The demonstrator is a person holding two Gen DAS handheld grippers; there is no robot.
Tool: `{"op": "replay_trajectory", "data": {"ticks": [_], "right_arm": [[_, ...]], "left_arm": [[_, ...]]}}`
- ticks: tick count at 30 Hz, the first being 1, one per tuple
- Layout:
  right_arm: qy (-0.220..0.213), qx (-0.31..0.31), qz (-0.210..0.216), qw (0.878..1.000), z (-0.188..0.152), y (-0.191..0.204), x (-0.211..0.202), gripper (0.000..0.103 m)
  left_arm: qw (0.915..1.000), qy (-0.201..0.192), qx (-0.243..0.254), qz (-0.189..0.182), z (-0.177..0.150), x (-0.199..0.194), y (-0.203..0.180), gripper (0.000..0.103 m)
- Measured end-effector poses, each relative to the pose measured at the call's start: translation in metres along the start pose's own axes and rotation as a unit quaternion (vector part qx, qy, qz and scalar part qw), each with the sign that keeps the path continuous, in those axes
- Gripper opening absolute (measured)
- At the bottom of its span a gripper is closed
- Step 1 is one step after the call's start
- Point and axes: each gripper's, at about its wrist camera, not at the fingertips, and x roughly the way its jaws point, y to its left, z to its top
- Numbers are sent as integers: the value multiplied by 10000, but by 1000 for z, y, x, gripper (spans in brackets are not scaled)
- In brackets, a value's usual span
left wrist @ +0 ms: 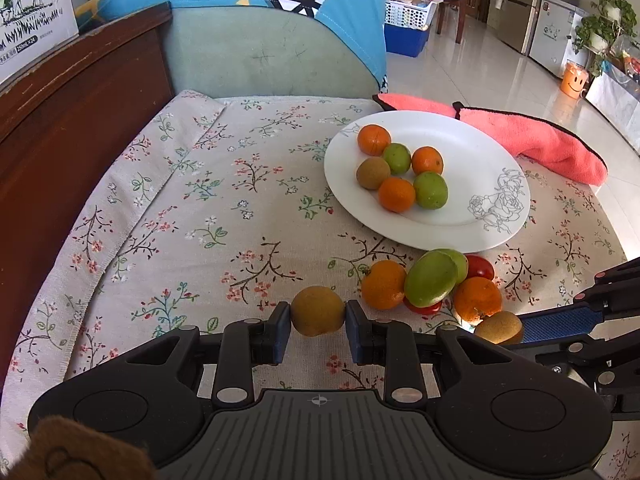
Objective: Organize fruits
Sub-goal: 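Close right tool on a brown fruit while left tool grasps another brown fruit, then carry both brown fruits onto the plate and open both tools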
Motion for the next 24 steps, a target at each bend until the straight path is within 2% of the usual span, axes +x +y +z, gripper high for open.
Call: {"op": "replay_trajectory", "data": {"ticks": [11,24], "right_arm": [[-580,282,-17,9979,24,-13,-29,25],[-1315,803,-388,9873,56,-58,-67,25]], "left_arm": [[9977,-559,-395,-20,24,-31,2,27],[9945,-898,-459,-286,52,-36,-31,27]]}}
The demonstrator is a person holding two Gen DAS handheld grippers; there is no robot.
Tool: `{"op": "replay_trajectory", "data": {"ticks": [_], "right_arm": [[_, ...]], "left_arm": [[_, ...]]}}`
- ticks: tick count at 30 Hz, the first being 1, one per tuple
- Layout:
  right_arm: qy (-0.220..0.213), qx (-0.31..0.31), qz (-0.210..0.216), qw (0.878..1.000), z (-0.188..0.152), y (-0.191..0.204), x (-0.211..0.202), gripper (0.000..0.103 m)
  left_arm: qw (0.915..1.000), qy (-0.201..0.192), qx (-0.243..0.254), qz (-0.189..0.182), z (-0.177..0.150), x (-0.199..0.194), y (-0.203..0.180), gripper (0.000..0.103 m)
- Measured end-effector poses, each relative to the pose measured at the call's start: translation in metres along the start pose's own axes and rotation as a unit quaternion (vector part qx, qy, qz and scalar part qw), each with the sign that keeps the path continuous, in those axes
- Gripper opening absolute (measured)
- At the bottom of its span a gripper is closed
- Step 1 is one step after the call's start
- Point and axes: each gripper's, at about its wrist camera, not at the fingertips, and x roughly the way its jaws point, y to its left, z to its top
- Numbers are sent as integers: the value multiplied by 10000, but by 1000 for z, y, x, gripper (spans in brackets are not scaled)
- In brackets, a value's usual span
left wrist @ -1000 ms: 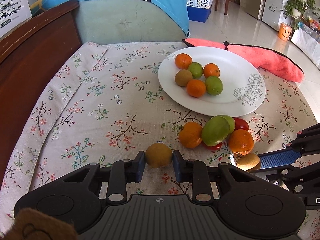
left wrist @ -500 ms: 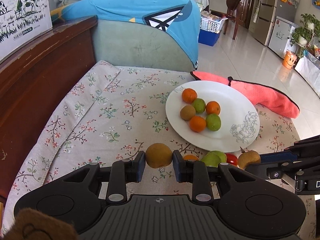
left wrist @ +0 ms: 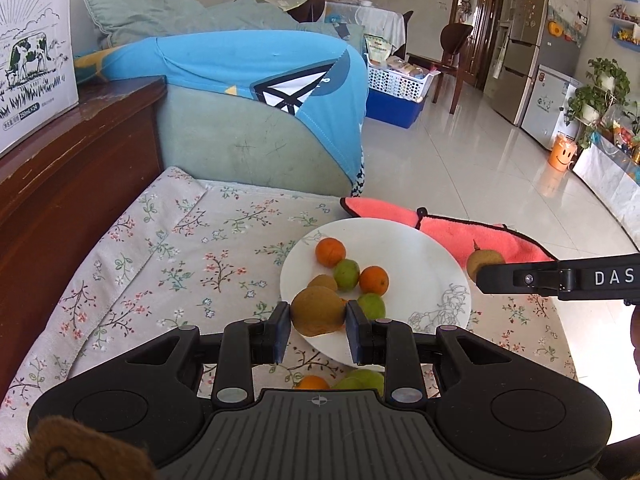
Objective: Organize fruits
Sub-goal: 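Carry both brown fruits onto the plate and open both tools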
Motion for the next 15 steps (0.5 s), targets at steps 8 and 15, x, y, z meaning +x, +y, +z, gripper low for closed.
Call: {"op": "replay_trajectory", "data": {"ticks": [8,15], "right_arm": [[102,279,-330,9990,11,-25,15,25],[301,437,-493,9974,6,-32,30,25]], "left_arm": [[9998,138,64,-131,3,25,-29,27],[9993,346,80,-82,-2,47,-44,27]]}}
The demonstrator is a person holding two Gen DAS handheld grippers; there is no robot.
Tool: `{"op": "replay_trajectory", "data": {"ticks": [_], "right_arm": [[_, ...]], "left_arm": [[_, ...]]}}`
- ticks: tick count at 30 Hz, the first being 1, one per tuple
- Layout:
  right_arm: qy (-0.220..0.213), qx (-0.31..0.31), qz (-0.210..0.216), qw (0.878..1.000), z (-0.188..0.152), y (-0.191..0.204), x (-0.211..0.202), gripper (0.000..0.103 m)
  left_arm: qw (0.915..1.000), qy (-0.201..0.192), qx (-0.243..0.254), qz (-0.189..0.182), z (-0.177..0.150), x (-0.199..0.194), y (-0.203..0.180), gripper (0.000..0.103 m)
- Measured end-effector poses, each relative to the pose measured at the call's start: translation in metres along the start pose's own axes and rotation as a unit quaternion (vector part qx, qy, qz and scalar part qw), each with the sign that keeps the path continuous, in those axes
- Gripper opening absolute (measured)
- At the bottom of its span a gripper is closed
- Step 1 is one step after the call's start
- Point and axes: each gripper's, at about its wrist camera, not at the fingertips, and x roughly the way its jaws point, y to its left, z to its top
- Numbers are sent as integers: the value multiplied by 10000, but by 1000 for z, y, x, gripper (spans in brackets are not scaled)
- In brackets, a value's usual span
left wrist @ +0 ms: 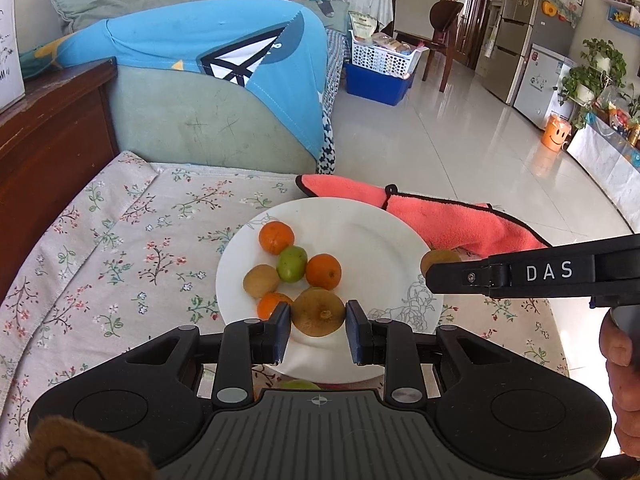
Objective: Organize fruits
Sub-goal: 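Carry both brown fruits onto the plate and open both tools, then move right tool to an orange while left tool approaches a green lime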
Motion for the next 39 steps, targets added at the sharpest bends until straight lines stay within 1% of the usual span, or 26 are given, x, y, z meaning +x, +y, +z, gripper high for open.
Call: {"op": "replay_trajectory", "data": {"ticks": [9,13,14,15,17,18,19,21,22,25,27,33,39], "right_arm": [[182,159,-188,9995,-2,-5,19,25],[280,315,-214,9989,-2,-10,29,25],[282,315,-239,9988,-2,-10,30,28],[266,325,-264,9988,-2,-11,30,28],[237,424,-261,9985,0,-13,29,29],[231,471,-230,9984,0,-13,28,30],[212,515,-182,9983,2,-14,27,30],[149,508,-171,9985,3,-13,23,32],[127,496,-174,9985,4,-12,22,34],[121,456,-118,9988,4,-10,19,36],[112,434,-103,9989,4,-9,18,39],[96,290,-136,9994,2,-7,14,41],[125,228,-119,9996,0,-8,9,43]], "left_arm": [[9998,158,-98,-3,-1,18,-5,27],[9999,139,-97,3,1,21,-8,28],[9999,133,-110,16,1,21,-9,29],[9998,121,-126,25,1,21,-9,29],[9998,54,-168,42,2,18,-8,36],[9998,15,-174,67,3,16,-7,47],[9998,-20,-172,116,4,14,-7,64],[9994,-120,-151,278,4,8,-6,78],[9991,-172,-135,377,6,5,-6,82],[9972,-331,-218,631,7,-2,-3,89],[9968,-376,-226,670,7,-4,0,91],[9975,-98,-352,612,9,-10,2,91],[9969,-162,-352,692,6,-27,8,91]]}}
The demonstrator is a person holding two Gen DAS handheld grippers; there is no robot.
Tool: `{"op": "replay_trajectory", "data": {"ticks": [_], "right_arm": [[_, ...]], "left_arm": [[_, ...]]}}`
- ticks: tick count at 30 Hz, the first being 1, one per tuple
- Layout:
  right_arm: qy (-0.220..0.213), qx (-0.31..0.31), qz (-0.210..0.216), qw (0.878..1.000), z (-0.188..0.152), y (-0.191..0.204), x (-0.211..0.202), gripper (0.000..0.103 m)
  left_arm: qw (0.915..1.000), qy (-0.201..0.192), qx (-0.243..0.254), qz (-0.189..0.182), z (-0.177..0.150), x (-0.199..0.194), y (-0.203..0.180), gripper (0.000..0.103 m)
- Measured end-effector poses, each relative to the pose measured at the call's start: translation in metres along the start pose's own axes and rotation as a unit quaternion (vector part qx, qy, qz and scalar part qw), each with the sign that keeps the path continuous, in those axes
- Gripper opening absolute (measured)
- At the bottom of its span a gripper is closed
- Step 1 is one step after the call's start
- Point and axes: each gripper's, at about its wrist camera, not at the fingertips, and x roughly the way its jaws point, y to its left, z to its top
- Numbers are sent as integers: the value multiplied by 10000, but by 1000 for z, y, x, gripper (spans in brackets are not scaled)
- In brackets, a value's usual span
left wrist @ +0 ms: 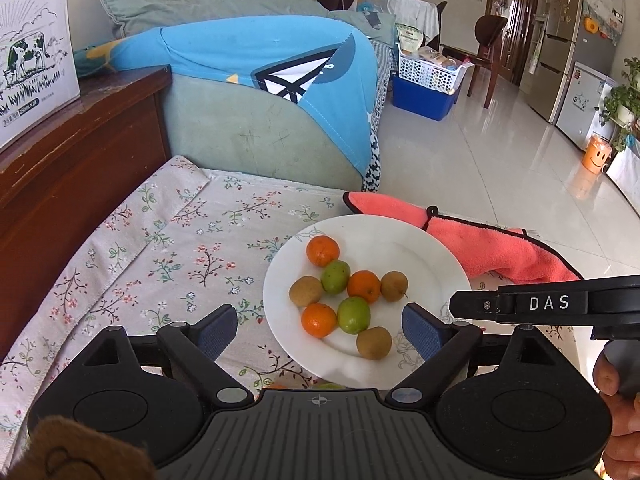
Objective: Organize fruits
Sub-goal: 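Move right tool to an orange while left tool approaches a green lime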
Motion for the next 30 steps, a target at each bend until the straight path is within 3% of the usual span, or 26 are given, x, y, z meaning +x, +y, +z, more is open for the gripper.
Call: {"op": "replay_trajectory", "data": {"ticks": [9,19,26,30], "right_arm": [[120,-358,299,9988,-12,8,-10,46],[524,-1131,643,9901,-41,30,-9,46],[730,-1596,859,9807,-61,46,-2,46],[806,-1759,894,9770,-69,55,3,45]], "left_arm": [[9992,229,-270,193,-10,-22,30,91],[9977,599,-305,130,-29,-19,54,91],[9976,523,163,430,-38,-19,52,91],[9964,526,194,643,-40,-18,58,91]]}}
